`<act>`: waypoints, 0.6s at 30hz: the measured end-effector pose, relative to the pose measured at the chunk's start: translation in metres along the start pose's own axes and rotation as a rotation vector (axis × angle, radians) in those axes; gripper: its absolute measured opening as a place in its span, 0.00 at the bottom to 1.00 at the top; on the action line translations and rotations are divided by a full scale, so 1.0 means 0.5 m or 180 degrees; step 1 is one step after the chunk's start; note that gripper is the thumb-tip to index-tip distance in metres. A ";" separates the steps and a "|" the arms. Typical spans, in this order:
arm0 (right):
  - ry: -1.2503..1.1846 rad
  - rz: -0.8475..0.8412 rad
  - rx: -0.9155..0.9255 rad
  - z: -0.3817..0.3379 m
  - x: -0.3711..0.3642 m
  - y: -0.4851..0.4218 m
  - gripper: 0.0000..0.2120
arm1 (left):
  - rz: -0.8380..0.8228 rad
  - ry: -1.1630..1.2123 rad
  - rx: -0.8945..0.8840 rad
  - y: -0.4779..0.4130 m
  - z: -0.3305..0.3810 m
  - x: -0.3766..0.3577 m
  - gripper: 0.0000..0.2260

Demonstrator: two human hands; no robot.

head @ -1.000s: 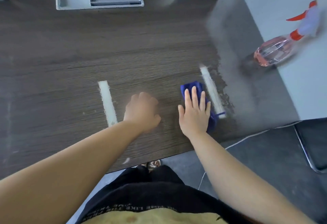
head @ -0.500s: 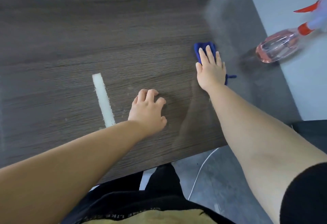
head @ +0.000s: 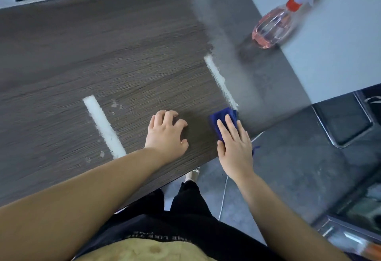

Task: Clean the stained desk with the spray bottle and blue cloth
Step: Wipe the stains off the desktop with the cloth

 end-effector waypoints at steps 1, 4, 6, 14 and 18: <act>-0.0045 0.0021 0.0018 -0.002 0.002 0.009 0.26 | -0.0012 -0.0009 -0.0009 0.001 0.004 -0.001 0.22; -0.0071 0.0100 0.0100 -0.007 0.007 0.018 0.25 | -0.0035 0.0009 -0.0044 0.005 0.013 -0.003 0.22; -0.0079 0.0168 0.0116 -0.013 0.012 0.020 0.28 | -0.0030 0.0044 -0.0075 0.005 0.023 0.000 0.22; -0.1870 -0.0140 -0.0531 -0.082 0.053 0.006 0.25 | -0.0290 0.1398 0.0444 -0.017 0.012 0.012 0.19; -0.3477 -0.0741 -0.1506 -0.111 0.073 -0.039 0.24 | -0.0600 0.3117 0.1025 -0.041 -0.003 0.047 0.11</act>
Point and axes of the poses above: each hand's wrist, its own y-axis away from the middle knuckle, its own x-axis out of the back of the hand, z = x × y, the point moved 7 cm from there along -y, towards the middle knuckle, and after that the axes turned 8 degrees about z, right-handed, at the moved point
